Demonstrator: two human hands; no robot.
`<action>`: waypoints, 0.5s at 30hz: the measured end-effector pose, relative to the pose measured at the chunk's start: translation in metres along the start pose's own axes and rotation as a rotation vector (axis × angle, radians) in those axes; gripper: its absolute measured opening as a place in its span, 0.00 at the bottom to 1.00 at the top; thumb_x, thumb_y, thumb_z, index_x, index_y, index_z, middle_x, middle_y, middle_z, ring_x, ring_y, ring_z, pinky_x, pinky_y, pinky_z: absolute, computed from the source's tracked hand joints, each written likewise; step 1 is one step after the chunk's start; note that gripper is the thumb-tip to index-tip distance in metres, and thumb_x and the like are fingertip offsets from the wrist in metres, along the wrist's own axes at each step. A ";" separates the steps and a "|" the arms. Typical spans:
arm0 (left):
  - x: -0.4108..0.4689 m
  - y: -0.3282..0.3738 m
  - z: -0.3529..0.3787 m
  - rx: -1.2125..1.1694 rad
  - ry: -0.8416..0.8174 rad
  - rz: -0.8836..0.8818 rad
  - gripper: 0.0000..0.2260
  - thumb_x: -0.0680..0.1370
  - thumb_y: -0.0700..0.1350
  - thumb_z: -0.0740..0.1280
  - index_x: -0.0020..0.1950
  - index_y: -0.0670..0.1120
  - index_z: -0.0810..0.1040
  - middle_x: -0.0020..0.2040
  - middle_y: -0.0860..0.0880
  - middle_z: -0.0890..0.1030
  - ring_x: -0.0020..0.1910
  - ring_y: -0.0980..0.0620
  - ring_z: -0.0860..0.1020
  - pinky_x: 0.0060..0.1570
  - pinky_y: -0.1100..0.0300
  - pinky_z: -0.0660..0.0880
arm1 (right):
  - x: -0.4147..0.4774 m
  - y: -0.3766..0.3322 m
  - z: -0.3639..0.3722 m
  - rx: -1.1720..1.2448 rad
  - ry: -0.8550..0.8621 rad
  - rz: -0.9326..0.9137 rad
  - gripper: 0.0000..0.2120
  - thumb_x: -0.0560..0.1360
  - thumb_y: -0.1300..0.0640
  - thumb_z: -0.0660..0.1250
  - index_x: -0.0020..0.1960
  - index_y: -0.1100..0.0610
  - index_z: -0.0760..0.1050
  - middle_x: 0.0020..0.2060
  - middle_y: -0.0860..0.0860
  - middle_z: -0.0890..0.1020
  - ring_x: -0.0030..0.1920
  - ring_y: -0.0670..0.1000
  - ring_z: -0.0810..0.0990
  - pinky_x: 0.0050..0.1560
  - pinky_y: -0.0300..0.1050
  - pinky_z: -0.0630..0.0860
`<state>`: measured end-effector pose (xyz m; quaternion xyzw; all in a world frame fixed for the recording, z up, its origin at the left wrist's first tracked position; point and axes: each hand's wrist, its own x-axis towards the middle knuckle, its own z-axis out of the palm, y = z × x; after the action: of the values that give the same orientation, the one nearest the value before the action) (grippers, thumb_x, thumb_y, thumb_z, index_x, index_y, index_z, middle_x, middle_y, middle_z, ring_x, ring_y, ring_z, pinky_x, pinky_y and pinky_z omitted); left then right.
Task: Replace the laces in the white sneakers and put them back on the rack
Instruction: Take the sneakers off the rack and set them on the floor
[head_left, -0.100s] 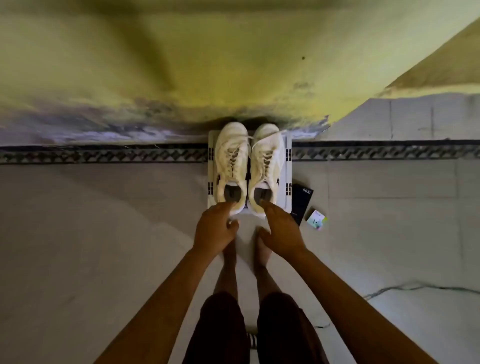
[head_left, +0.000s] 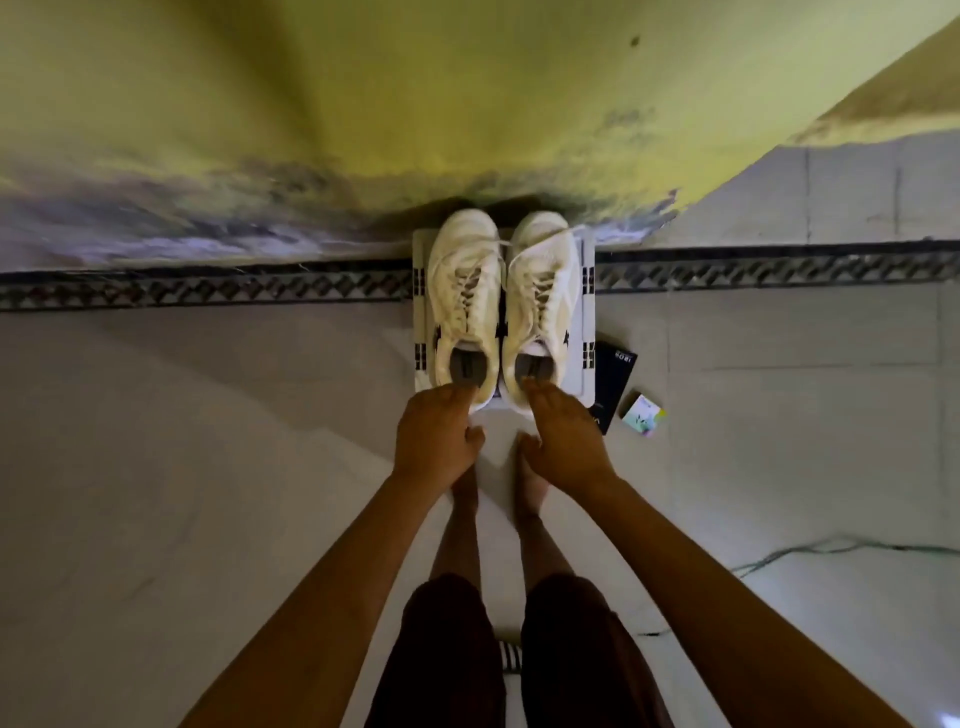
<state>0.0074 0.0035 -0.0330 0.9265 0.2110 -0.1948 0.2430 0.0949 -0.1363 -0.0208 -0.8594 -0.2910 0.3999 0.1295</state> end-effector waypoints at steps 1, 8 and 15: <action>0.006 -0.003 0.004 0.093 -0.006 0.023 0.22 0.75 0.49 0.68 0.67 0.45 0.71 0.59 0.45 0.78 0.59 0.45 0.76 0.61 0.54 0.68 | 0.007 0.002 0.004 -0.025 -0.002 0.004 0.32 0.76 0.56 0.64 0.76 0.57 0.54 0.75 0.54 0.60 0.74 0.54 0.59 0.72 0.45 0.56; 0.041 -0.015 0.040 0.256 -0.054 0.103 0.26 0.77 0.48 0.66 0.72 0.43 0.64 0.66 0.43 0.73 0.65 0.45 0.70 0.67 0.57 0.62 | 0.045 0.017 0.036 -0.200 0.070 -0.014 0.33 0.72 0.61 0.69 0.73 0.62 0.61 0.70 0.59 0.69 0.70 0.57 0.67 0.70 0.45 0.61; 0.052 -0.013 0.041 0.272 -0.038 0.113 0.14 0.66 0.42 0.78 0.49 0.40 0.82 0.40 0.41 0.83 0.38 0.45 0.81 0.38 0.58 0.78 | 0.057 0.017 0.029 -0.465 0.111 -0.103 0.25 0.45 0.63 0.84 0.39 0.63 0.80 0.24 0.54 0.78 0.23 0.53 0.77 0.23 0.38 0.73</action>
<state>0.0340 0.0074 -0.0947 0.9574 0.1256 -0.2252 0.1299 0.1089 -0.1162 -0.0821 -0.8708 -0.4110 0.2673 -0.0359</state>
